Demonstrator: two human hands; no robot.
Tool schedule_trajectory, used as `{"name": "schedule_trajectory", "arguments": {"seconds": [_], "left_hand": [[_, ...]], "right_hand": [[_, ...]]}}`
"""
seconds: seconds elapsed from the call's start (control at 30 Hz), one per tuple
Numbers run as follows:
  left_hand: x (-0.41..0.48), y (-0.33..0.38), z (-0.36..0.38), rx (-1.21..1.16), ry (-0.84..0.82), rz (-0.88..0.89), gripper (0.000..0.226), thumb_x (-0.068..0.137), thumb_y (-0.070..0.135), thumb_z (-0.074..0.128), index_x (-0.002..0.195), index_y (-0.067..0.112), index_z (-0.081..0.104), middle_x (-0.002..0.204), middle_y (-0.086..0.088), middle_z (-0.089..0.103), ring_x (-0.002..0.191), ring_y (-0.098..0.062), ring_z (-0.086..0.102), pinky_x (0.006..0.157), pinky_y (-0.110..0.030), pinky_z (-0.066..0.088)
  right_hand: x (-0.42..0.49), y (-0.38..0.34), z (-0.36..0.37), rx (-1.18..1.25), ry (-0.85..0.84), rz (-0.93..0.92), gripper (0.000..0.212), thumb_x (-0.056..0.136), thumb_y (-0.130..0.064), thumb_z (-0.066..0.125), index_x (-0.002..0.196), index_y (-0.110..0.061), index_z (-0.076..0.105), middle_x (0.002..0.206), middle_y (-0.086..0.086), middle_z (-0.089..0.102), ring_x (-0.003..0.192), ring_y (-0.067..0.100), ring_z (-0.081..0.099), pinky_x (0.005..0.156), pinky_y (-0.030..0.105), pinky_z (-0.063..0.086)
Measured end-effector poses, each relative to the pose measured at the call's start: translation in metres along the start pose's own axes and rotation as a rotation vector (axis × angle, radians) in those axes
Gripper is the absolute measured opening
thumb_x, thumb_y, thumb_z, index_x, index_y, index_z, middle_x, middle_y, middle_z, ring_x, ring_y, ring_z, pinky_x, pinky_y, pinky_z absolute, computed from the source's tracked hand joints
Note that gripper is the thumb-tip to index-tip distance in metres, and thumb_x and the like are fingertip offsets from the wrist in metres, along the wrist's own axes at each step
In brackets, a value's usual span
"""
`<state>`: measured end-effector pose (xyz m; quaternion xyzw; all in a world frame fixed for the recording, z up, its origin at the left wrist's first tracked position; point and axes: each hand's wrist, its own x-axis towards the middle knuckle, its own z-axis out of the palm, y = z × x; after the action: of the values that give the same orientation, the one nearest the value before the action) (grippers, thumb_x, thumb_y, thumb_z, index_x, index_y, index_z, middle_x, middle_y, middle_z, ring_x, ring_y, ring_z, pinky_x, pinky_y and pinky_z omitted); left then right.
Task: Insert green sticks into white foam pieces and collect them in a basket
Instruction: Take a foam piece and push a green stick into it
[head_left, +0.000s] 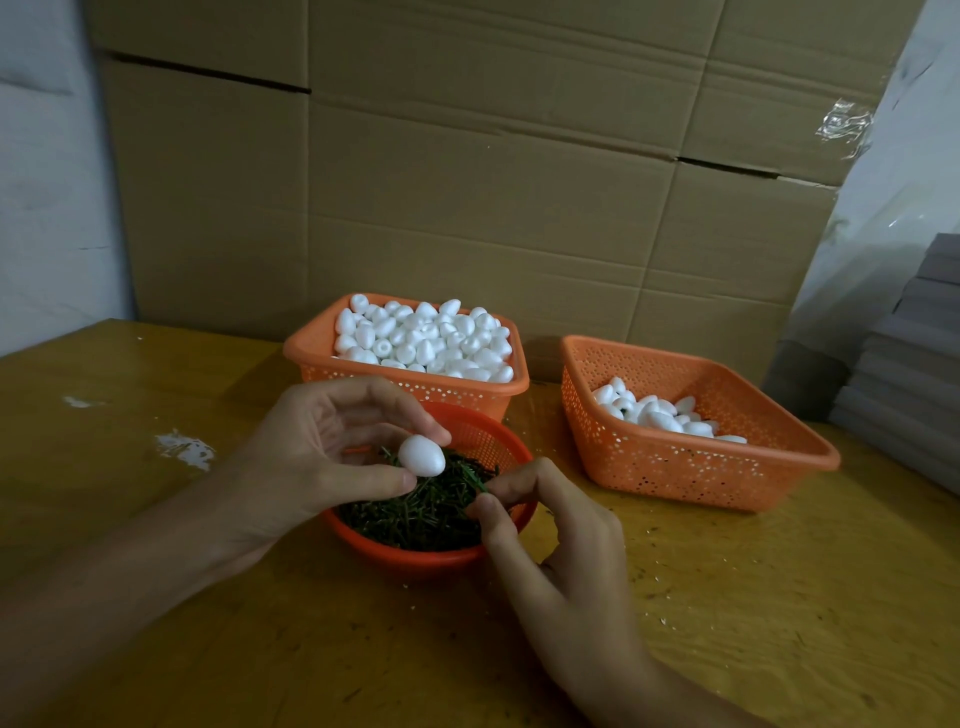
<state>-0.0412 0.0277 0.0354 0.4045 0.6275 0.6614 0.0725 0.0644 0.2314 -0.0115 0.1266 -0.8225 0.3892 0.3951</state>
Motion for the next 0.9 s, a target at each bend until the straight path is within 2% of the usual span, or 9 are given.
{"name": "schedule_trajectory", "arguments": {"seconds": [0.4,0.63,0.77,0.9], "left_hand": [[0.0003,-0.0026,-0.0003,0.001,0.031,-0.013,0.037,0.062,0.022,0.092,0.097,0.023,0.079,0.112,-0.009,0.079,0.104,-0.027,0.077,0.083,-0.025,0.06],[0.0001,-0.0015,0.0037,-0.02,0.045,-0.043,0.042,0.068,0.021,0.089,0.108,0.022,0.078,0.115,-0.011,0.076,0.097,-0.035,0.079,0.068,-0.027,0.061],[0.0005,-0.0029,0.005,-0.021,0.037,-0.024,0.035,0.079,0.007,0.082,0.112,0.02,0.079,0.115,-0.011,0.075,0.1,-0.034,0.078,0.067,-0.027,0.062],[-0.0006,-0.002,0.0066,-0.001,0.016,-0.031,0.029,0.082,0.009,0.081,0.108,0.02,0.079,0.114,-0.009,0.076,0.1,-0.03,0.079,0.068,-0.027,0.062]], "right_hand": [[0.0001,0.0004,-0.0004,-0.009,-0.004,-0.001,0.01,0.099,-0.03,0.066,0.09,-0.03,0.063,0.084,-0.013,0.066,0.082,0.013,0.067,0.067,0.031,0.051],[-0.0003,0.0007,-0.0004,-0.017,-0.012,0.004,0.009,0.099,-0.03,0.066,0.09,-0.031,0.063,0.084,-0.014,0.066,0.082,0.013,0.067,0.068,0.035,0.051],[-0.002,0.0013,0.0001,-0.027,-0.02,0.01,0.009,0.099,-0.03,0.067,0.09,-0.03,0.064,0.085,-0.013,0.067,0.083,0.015,0.067,0.068,0.038,0.052],[-0.0014,0.0014,0.0006,-0.022,-0.023,0.016,0.009,0.099,-0.033,0.065,0.091,-0.029,0.065,0.085,-0.012,0.067,0.083,0.015,0.067,0.068,0.04,0.052]]}}
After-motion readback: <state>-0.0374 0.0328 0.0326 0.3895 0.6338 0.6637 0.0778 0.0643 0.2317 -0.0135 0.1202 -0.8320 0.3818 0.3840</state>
